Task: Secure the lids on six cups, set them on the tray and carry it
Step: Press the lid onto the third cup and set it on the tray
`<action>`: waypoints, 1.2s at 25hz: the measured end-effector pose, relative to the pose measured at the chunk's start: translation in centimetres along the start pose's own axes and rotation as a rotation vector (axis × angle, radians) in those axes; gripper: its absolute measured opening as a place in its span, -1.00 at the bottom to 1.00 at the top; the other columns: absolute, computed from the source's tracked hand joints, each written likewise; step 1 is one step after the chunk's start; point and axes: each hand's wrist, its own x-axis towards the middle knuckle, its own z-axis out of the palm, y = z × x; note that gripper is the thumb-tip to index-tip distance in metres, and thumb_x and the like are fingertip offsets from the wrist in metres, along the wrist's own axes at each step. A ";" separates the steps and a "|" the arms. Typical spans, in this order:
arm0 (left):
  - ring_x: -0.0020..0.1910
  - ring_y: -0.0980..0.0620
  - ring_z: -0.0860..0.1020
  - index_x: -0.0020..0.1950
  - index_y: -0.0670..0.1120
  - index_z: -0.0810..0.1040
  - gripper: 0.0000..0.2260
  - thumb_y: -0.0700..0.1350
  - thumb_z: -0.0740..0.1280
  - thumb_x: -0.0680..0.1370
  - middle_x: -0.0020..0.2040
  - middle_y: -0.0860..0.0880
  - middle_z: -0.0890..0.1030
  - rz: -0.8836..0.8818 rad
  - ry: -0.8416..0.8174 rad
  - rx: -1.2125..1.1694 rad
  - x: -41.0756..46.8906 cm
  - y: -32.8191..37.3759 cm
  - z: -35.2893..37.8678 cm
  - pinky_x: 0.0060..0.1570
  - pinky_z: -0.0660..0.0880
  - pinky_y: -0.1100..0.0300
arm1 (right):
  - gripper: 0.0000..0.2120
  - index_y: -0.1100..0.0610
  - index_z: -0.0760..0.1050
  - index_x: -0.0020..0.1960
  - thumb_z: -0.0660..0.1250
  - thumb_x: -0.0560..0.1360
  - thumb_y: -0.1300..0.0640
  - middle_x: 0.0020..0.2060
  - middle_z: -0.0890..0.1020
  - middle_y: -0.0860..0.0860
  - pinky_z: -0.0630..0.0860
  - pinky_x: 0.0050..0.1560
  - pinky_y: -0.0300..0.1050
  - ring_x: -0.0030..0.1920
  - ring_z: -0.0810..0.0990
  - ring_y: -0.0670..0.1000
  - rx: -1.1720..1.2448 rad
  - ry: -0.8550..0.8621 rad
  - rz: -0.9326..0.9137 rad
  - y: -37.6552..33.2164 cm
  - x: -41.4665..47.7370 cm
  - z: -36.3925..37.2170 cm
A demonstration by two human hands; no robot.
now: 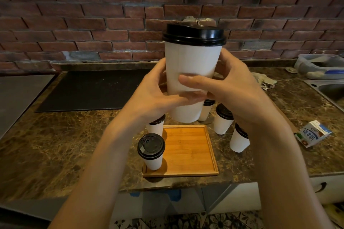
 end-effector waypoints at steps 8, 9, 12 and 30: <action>0.13 0.15 0.56 0.29 0.09 0.35 -0.34 -0.09 0.50 0.25 0.09 0.22 0.58 0.000 -0.203 -0.119 -0.4 -0.3 -0.7 -0.05 0.53 0.35 | -0.41 -0.05 0.46 0.27 0.53 0.27 0.04 0.08 0.67 -0.11 0.63 -0.05 -0.18 0.11 0.65 -0.09 0.167 -0.205 0.007 0.6 -0.3 -1.2; 0.14 0.13 0.56 0.31 0.05 0.35 -0.33 -0.11 0.51 0.24 0.09 0.21 0.58 0.004 -0.211 -0.121 -0.4 -0.3 -0.7 -0.04 0.53 0.33 | -0.43 -0.05 0.46 0.25 0.52 0.28 0.06 0.07 0.67 -0.11 0.62 -0.06 -0.20 0.11 0.65 -0.09 0.182 -0.223 0.005 0.6 -0.3 -1.2; 0.13 0.13 0.56 0.31 0.01 0.35 -0.34 -0.14 0.50 0.25 0.09 0.19 0.59 0.003 -0.208 -0.133 -0.4 -0.4 -0.5 -0.04 0.53 0.33 | -0.47 -0.08 0.47 0.23 0.51 0.30 0.07 0.07 0.67 -0.12 0.62 -0.05 -0.21 0.11 0.65 -0.09 0.169 -0.241 0.007 0.6 -0.3 -1.2; 0.18 0.25 0.51 0.44 -0.01 0.27 -0.20 -0.22 0.57 0.29 0.21 0.13 0.52 0.049 0.231 -0.024 0.5 -1.4 2.2 -0.04 0.52 0.41 | -0.23 -0.01 0.34 0.38 0.58 0.27 -0.09 0.16 0.54 -0.12 0.60 0.10 -0.07 0.15 0.53 -0.14 -0.079 0.160 0.009 0.8 0.7 2.4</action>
